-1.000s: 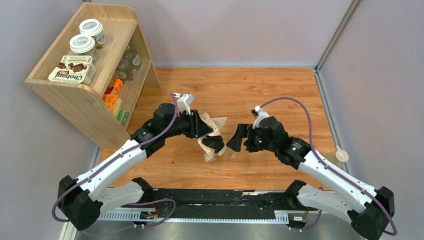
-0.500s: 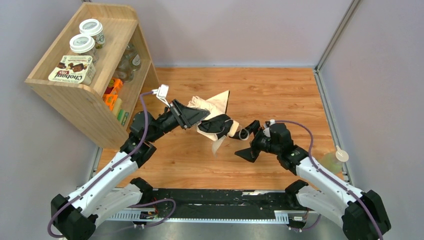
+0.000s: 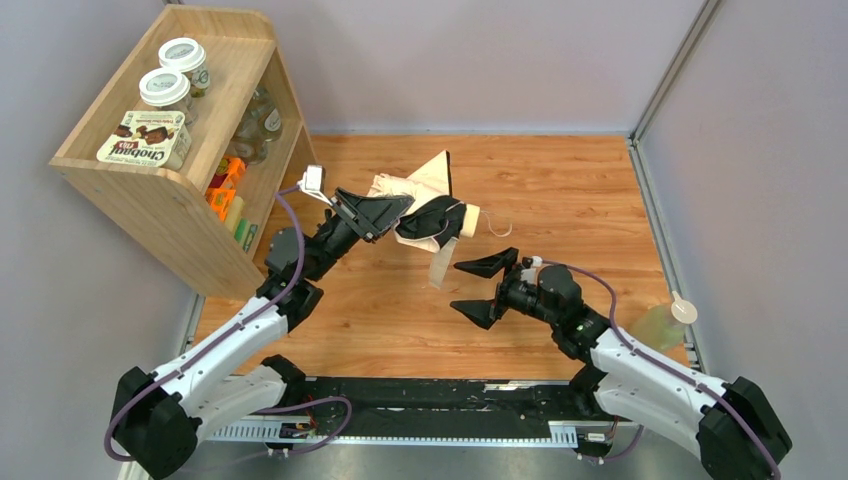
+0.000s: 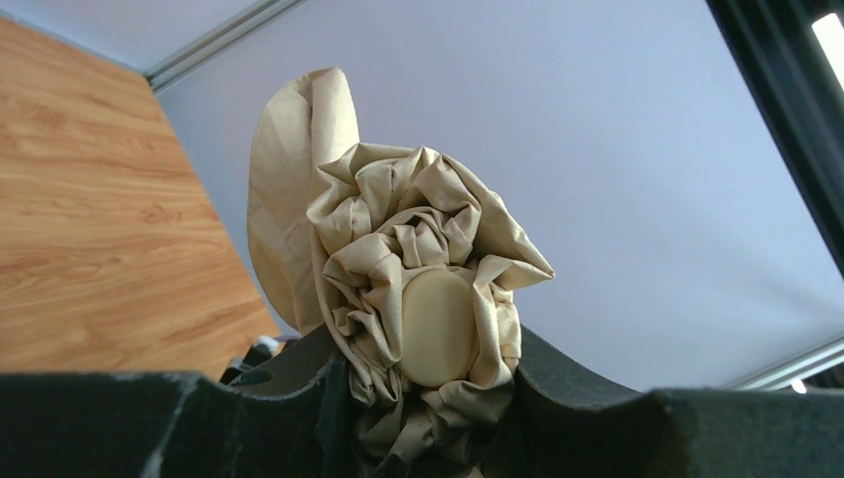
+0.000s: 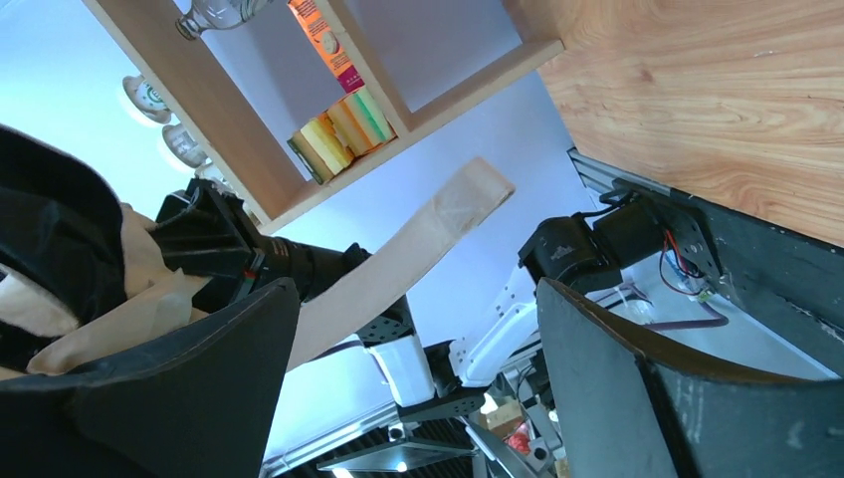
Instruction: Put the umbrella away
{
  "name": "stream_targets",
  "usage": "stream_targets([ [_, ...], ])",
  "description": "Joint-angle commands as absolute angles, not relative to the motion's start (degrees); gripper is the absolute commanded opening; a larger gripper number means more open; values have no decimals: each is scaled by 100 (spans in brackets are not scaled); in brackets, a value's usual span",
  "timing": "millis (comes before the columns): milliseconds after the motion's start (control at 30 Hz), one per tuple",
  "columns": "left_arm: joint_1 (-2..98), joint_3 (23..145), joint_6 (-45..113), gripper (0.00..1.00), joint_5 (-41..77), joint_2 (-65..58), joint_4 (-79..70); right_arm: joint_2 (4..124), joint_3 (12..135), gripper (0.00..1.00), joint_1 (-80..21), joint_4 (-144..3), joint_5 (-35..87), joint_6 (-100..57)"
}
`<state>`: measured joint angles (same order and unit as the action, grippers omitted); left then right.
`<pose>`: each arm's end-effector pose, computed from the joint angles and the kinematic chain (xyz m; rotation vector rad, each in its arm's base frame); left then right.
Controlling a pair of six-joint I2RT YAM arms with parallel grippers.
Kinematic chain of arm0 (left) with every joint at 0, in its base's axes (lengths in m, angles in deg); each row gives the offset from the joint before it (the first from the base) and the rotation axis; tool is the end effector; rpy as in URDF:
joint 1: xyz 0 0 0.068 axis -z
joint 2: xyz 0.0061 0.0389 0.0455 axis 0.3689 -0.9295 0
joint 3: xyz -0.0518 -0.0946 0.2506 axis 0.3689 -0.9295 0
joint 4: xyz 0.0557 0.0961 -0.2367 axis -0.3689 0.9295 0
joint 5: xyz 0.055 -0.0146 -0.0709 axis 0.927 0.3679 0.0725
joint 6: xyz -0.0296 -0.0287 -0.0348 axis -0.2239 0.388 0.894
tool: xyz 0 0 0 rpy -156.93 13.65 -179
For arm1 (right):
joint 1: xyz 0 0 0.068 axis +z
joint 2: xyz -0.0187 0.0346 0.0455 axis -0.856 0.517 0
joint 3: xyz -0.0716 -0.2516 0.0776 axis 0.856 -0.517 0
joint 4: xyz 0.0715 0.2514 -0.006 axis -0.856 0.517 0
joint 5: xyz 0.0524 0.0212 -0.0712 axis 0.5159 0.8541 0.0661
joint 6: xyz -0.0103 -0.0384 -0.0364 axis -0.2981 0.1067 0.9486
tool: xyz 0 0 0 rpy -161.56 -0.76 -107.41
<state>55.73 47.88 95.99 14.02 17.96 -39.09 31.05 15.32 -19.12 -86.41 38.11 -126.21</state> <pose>0.1766 -0.1286 0.3445 -0.2809 1.4292 -1.7235 0.1370 0.1298 0.2072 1.1714 2.1697 1.9064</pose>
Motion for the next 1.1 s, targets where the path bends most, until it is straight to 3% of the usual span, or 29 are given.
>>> stream_targets([
  [0, 5557, 4894, 9973, 0, 1568, 1815, -5021, 3309, 1773, 90, -1748, -9094, 3557, -13890],
  [333, 5557, 5026, 9981, 0, 1401, 1736, -5048, 4108, 2063, 85, -1334, -9911, 3425, -14144],
  [533, 5557, 4903, 10043, 0, 1418, 1859, -5083, 4303, 2142, 67, -1264, -10122, 3241, -14224],
  [767, 5557, 4877, 10078, 0, 1409, 1885, -5065, 4443, 2186, 55, -1237, -10219, 3118, -14320],
  [867, 5557, 4842, 10236, 0, 1392, 1842, -5188, 4522, 2213, 39, -1237, -10289, 3021, -14312],
  [967, 5566, 4868, 10359, 0, 1270, 1850, -5198, 4697, 2204, 0, -1246, -10700, 2610, -13770],
  [1067, 5566, 4894, 10840, 0, 945, 1929, -4778, 5197, 2501, 0, -1911, -11744, 2992, -12164],
])
